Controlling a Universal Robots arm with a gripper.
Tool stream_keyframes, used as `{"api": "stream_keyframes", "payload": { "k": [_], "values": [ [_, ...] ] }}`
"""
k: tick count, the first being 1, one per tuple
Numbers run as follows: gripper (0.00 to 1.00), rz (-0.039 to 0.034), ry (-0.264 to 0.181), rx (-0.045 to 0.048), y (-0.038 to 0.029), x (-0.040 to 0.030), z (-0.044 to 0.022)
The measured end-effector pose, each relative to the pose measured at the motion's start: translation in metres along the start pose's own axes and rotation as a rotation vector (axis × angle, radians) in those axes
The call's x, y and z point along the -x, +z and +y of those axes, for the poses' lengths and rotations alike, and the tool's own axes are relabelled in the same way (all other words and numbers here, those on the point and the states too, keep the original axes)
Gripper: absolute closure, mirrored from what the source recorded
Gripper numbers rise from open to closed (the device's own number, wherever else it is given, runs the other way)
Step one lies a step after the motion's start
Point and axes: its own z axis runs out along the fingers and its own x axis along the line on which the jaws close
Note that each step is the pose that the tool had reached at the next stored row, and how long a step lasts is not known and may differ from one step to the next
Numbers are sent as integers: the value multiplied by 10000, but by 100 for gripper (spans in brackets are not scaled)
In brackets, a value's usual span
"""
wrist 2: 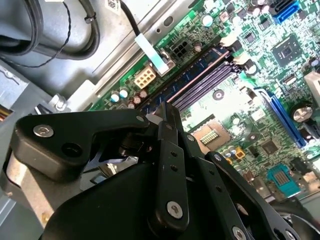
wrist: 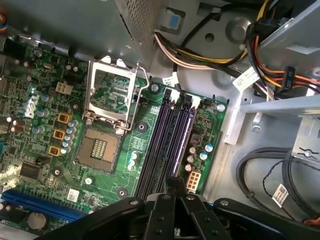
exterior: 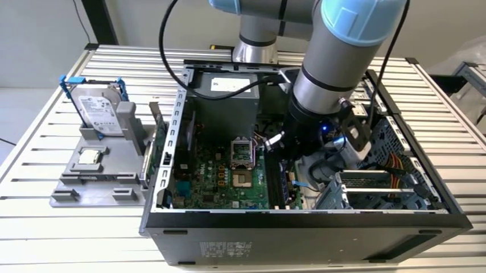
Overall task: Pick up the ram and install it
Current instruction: 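Press down the ram until it locks into place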
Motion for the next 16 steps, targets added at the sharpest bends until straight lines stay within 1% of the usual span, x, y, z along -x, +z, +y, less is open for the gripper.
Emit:
{"api": "stream_keyframes", "payload": {
  "k": [5,16],
  "values": [
    [100,12,-406,-16,0,2,8],
    [100,53,-1741,-66,0,6,20]
  ]
}}
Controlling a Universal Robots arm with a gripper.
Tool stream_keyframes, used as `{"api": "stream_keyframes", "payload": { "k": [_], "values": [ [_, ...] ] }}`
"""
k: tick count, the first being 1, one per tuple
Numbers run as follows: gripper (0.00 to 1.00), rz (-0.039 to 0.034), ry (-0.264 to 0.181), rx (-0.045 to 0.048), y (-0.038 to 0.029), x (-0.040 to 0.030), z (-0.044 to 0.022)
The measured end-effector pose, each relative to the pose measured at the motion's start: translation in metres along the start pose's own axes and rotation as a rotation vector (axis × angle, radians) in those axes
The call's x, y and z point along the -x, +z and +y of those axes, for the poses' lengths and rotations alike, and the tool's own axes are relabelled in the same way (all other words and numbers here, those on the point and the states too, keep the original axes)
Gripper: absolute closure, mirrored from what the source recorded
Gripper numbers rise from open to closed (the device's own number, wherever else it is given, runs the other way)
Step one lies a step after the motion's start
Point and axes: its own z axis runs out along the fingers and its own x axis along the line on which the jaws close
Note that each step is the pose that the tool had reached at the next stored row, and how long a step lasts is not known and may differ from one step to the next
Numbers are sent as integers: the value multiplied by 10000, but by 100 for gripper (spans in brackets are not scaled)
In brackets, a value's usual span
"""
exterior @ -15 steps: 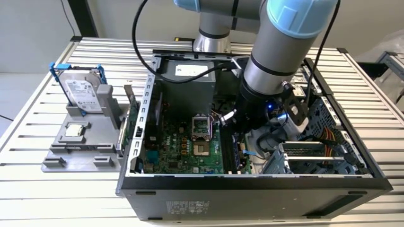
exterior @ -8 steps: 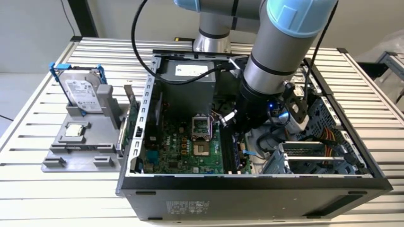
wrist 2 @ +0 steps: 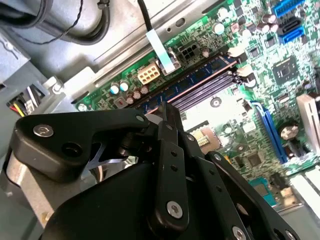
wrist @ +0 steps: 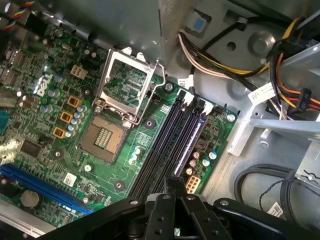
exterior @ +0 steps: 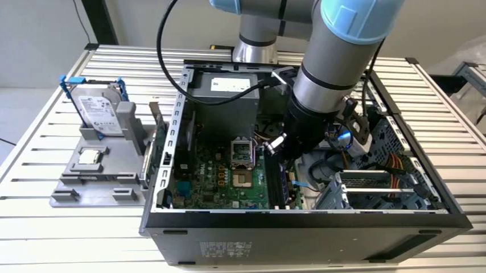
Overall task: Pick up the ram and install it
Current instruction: 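Press down the ram until it locks into place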
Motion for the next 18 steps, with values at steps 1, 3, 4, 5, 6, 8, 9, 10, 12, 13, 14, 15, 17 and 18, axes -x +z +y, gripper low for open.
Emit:
{"api": "stream_keyframes", "payload": {
  "k": [1,3,4,5,6,8,9,10,12,13,14,15,17,18],
  "values": [
    [100,3,-126,-4,0,1,2],
    [100,11,-365,-13,0,2,4],
    [100,15,-487,-18,0,2,5],
    [100,18,-606,-22,0,3,6],
    [100,21,-714,-27,0,3,7],
    [100,29,-947,-36,0,5,9],
    [100,32,-1062,-40,1,5,10],
    [100,35,-1166,-43,1,5,11],
    [100,42,-1387,-53,1,6,13],
    [100,45,-1496,-56,2,7,14],
    [100,48,-1610,-60,2,8,16],
    [100,51,-1719,-64,2,8,17],
    [100,59,-1952,-74,3,9,19],
    [100,62,-2061,-78,3,10,20]
  ]
}}
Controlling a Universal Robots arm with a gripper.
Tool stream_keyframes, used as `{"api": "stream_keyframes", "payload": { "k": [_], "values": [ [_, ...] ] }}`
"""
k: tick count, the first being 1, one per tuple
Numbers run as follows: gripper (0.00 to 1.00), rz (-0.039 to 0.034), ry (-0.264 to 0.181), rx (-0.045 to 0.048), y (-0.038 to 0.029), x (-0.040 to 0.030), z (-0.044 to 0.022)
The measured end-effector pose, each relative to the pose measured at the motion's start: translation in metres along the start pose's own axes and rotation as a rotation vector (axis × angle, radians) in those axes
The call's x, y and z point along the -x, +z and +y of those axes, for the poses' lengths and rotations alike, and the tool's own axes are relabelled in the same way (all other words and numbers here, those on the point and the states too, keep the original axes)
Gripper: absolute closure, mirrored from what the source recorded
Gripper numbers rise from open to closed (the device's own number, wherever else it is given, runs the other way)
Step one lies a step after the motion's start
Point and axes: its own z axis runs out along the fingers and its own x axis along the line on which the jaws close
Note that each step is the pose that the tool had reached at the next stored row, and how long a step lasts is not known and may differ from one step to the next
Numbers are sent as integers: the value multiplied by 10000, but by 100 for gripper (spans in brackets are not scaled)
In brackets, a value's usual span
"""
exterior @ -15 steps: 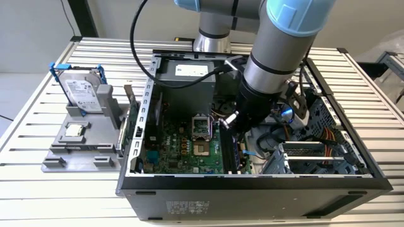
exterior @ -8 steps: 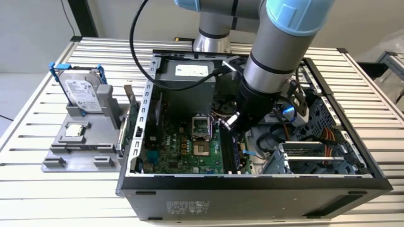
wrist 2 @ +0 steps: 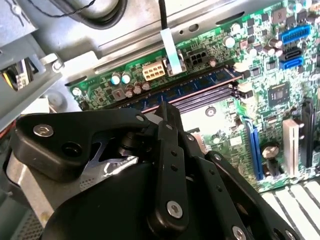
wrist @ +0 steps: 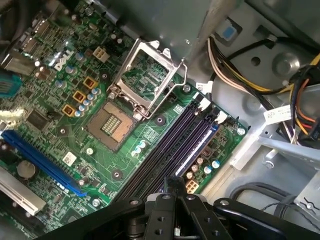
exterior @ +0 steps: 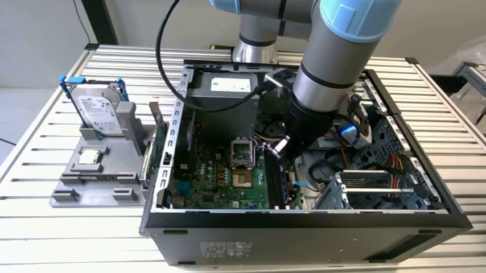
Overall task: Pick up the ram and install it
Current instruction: 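Press down the ram until it locks into place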
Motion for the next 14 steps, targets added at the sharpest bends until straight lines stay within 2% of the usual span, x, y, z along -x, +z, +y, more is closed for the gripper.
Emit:
{"api": "stream_keyframes", "payload": {
  "k": [14],
  "values": [
    [100,48,-1621,-61,1,13,17]
  ]
}}
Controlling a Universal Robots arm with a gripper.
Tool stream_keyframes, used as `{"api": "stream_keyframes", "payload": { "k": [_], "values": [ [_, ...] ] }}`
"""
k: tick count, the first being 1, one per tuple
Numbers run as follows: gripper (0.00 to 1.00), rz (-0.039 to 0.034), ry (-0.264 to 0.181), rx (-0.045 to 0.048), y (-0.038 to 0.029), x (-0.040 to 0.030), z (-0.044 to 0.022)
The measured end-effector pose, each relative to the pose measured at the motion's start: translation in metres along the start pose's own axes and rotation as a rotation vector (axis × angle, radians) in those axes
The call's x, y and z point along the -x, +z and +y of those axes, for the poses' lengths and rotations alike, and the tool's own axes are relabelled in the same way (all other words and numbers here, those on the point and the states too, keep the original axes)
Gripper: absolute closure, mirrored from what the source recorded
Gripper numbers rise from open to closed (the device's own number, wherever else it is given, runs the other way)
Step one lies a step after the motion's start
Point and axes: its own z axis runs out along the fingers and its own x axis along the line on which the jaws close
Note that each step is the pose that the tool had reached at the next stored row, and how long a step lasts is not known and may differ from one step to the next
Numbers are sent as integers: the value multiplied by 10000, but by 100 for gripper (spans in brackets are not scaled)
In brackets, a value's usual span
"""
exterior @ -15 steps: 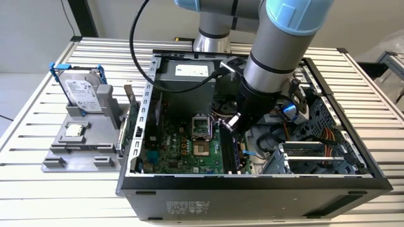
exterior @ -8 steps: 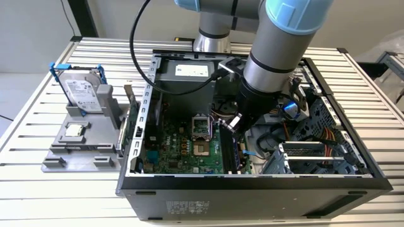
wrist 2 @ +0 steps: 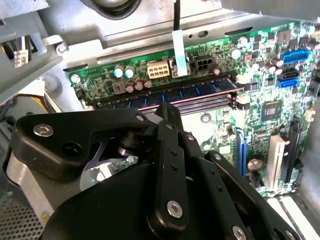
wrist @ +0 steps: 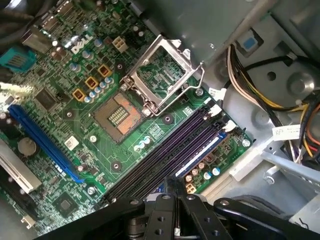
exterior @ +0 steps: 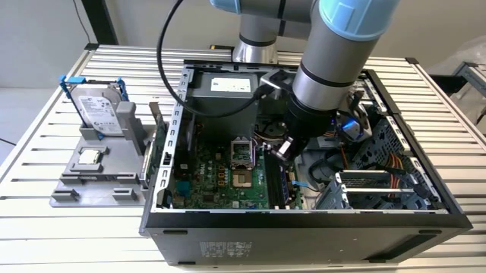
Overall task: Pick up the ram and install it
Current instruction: 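Press down the ram until it locks into place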
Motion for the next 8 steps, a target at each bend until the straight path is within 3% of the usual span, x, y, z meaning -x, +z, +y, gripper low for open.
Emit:
{"api": "stream_keyframes", "payload": {
  "k": [8],
  "values": [
    [100,29,-963,-37,3,9,8]
  ]
}}
